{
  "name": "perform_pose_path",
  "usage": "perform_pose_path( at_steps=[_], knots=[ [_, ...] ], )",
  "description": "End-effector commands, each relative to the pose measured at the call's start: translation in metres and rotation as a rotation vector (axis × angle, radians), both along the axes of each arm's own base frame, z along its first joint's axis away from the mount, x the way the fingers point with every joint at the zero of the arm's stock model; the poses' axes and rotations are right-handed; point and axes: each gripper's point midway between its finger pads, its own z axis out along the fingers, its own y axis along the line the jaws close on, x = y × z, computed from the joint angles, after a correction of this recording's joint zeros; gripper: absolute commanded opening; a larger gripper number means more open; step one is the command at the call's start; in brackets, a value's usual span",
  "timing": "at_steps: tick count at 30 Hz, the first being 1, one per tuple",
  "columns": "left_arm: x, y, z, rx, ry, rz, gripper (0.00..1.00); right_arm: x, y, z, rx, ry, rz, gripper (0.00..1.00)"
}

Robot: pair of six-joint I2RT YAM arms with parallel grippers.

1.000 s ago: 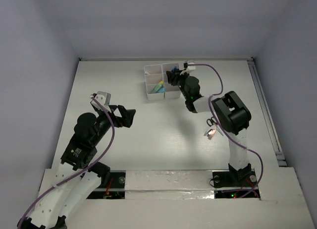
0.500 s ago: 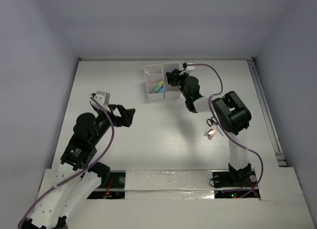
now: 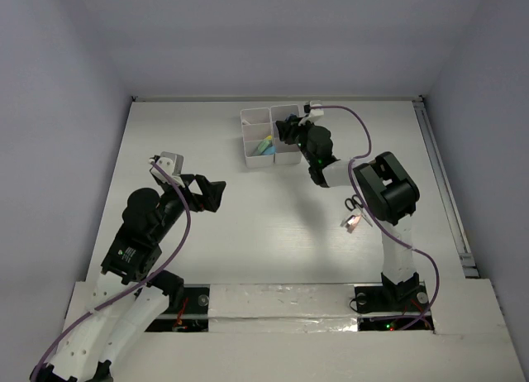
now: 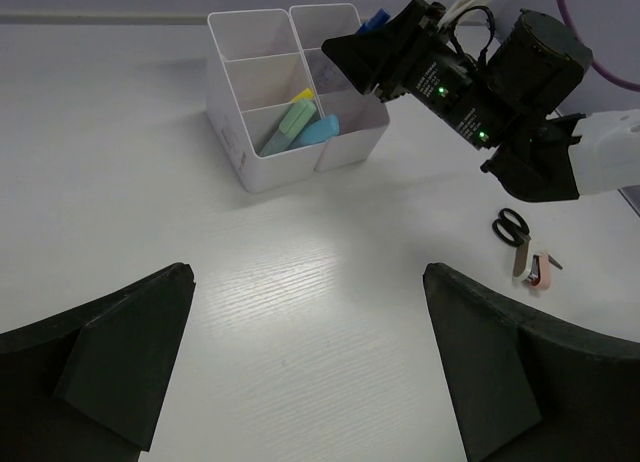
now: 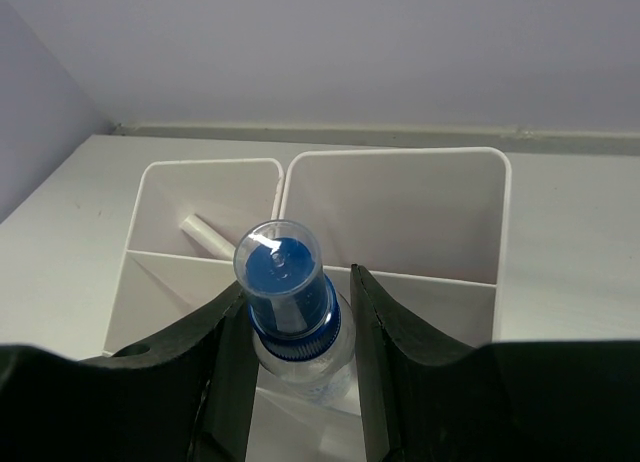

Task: Sort the stationery into containers
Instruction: Place the stationery in the storage box.

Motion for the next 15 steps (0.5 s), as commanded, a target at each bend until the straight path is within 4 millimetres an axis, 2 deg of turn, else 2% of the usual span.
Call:
perform_pose_path(
  at_steps=[1, 5, 10, 12, 15],
  knots=[
    [0.002, -0.003, 0.01, -0.014, -0.049, -0.016, 0.99, 0.001, 0.005, 0.051, 0.042, -0.103, 0.018, 0.3],
    [0.002, -0.003, 0.01, -0.014, -0.049, -0.016, 0.99, -0.003, 0.01, 0.056, 0.042, -0.11, 0.032, 0.55],
    [0.002, -0.004, 0.01, -0.015, -0.048, -0.019, 0.99, -0.005, 0.007, 0.068, 0.041, -0.119, 0.026, 0.67],
    [0.003, -0.001, 0.009, -0.013, -0.048, -0.01, 0.99, -0.007, 0.006, 0.073, 0.043, -0.125, 0.026, 0.76],
    [0.003, -0.002, 0.01, -0.016, -0.05, -0.011, 0.99, -0.01, 0.004, 0.077, 0.04, -0.12, 0.021, 0.8]
  ],
)
